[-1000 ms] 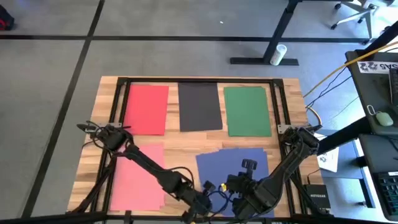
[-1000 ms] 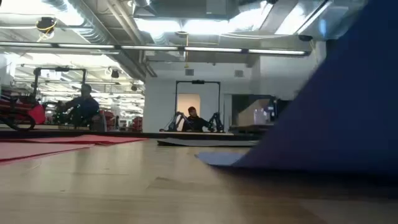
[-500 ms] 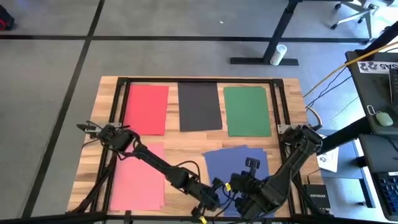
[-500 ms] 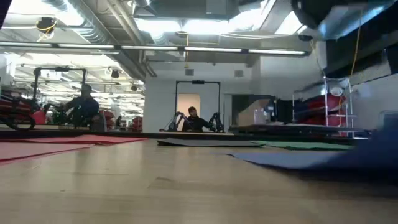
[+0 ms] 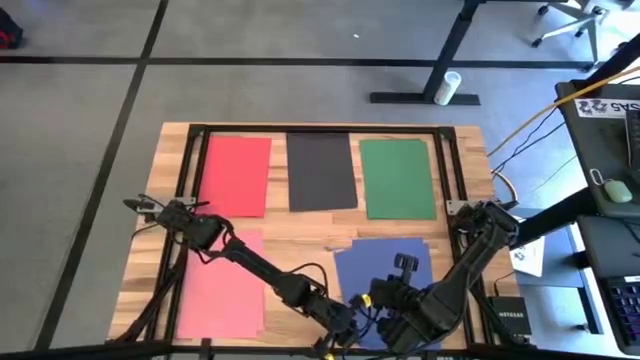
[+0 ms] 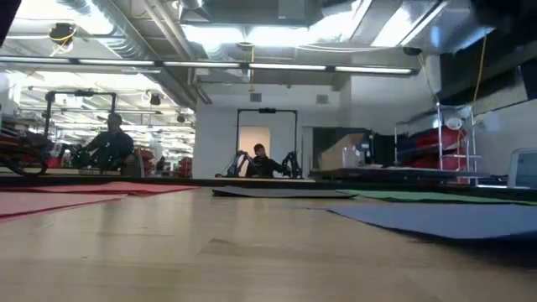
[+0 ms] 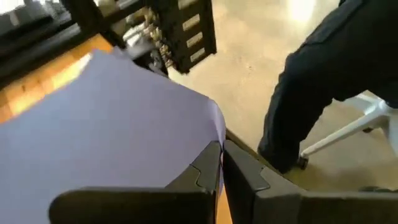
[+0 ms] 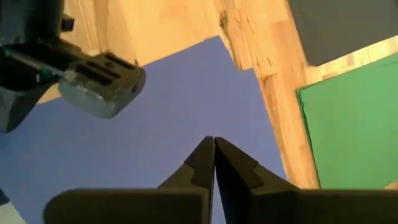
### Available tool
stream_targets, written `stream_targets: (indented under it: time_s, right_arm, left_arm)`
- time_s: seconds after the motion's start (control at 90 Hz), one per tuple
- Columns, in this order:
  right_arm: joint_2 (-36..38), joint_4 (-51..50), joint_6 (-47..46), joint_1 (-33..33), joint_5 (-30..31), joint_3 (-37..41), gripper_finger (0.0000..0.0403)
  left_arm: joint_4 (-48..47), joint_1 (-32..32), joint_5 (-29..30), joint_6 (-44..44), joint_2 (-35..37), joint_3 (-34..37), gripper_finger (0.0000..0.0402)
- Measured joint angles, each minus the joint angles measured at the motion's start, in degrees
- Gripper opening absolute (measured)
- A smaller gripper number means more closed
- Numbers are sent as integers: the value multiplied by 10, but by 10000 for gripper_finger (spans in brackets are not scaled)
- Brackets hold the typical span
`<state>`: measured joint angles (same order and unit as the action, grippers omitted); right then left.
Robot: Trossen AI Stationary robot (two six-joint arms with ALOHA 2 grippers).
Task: Organize paper
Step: Stack the left blue paper on the stacked blue paper
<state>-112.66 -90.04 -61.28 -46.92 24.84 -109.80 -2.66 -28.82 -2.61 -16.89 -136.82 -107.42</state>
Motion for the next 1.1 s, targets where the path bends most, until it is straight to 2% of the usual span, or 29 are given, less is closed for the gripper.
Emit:
stream_targets:
  time_s: [0.211, 0.567, 0.7, 0.844, 1.1]
  right_arm:
    - [0, -1, 0, 0, 0, 0, 0]
    - [0, 0, 1, 1, 1, 0, 0]
    - [0, 0, 2, 0, 1, 0, 0]
    - [0, 1, 2, 0, 3, 0, 0]
    - [0, 0, 2, 0, 2, 0, 0]
  left_arm:
    - [2, 18, -6, 0, -15, -8, 0]
    - [23, 22, -51, 0, -23, -8, 0]
    - [20, 23, -49, 0, -24, -8, 0]
    - [21, 23, -18, 2, -24, -8, 1]
    - [22, 23, -15, 14, -24, -7, 42]
